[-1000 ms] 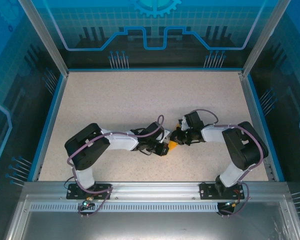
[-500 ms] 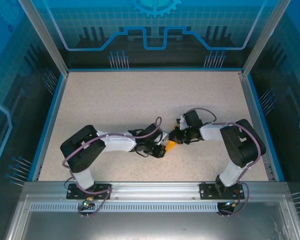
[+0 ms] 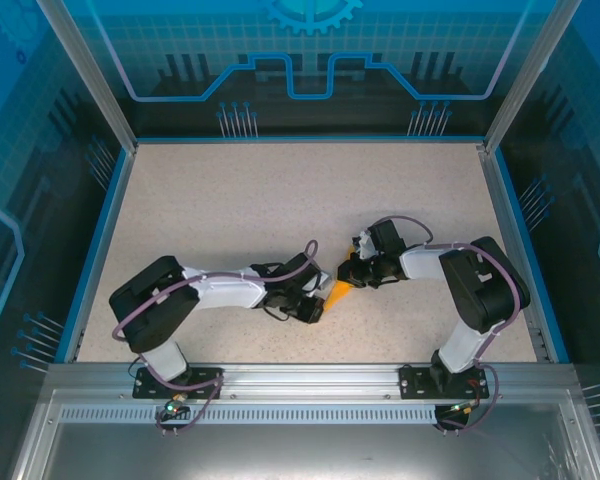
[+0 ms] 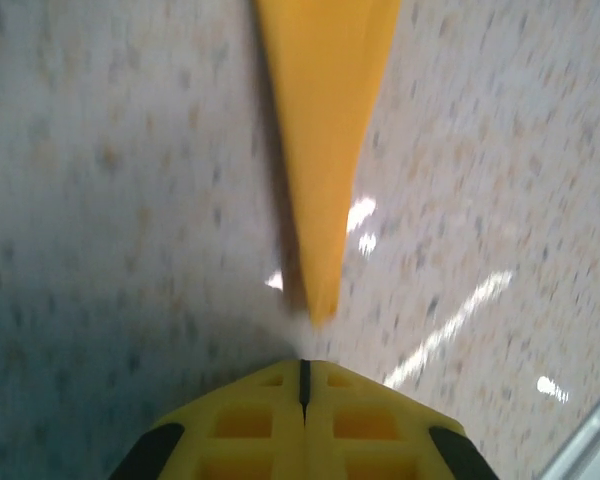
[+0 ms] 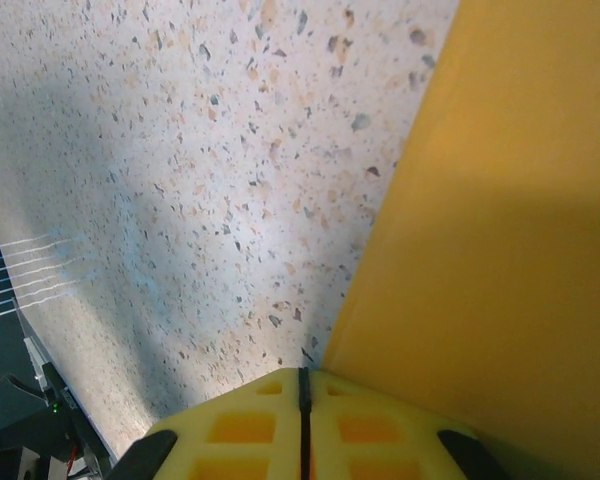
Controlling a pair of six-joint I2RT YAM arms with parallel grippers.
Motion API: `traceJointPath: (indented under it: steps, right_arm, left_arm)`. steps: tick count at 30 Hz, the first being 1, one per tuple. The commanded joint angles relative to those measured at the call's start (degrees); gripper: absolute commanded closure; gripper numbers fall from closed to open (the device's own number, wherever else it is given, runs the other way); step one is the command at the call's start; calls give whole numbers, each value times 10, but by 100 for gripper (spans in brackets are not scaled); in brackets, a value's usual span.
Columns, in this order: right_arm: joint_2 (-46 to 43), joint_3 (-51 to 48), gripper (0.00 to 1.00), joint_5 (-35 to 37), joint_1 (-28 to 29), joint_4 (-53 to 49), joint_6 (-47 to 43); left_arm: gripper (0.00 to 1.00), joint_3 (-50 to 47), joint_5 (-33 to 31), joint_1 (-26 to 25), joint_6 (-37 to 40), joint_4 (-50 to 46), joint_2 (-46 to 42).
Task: Fold a paper plane with a square sheet of paper (pick it up from the middle)
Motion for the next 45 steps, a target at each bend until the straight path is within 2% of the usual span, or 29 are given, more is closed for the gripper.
traceJointPath:
  steps: [1,9,16,23,31,36,40,45]
  right_arm:
    - [54,-29,92,120,-8,-25,-22]
    - [53,-32,92,114,-8,-21,-23]
    - [47,-31,92,105,-8,-19,-28]
    - [41,-27,92,99,-11,-25,-35]
    - [19,-11,91,91,-14,-53,-51]
    - [-8,4,86,68,-15,-75,-59]
    - [-46,13,81,49,-18,-90,-59]
    - [-115,21,72,37,-32,-132,-69]
  left_arm:
    - [100,8,23,-7,-10,-85,-25]
    - [100,73,25,-1,-15,-56,-47]
    - [100,99,40,6,-14,-12,31]
    - [100,89,44,7,-12,2,75]
    - [100,51,58,14,-17,18,77]
    - [100,64,71,14,-22,11,51]
    - [100,102,55,14,-16,-17,17]
    - [91,146,23,20,-2,-51,2]
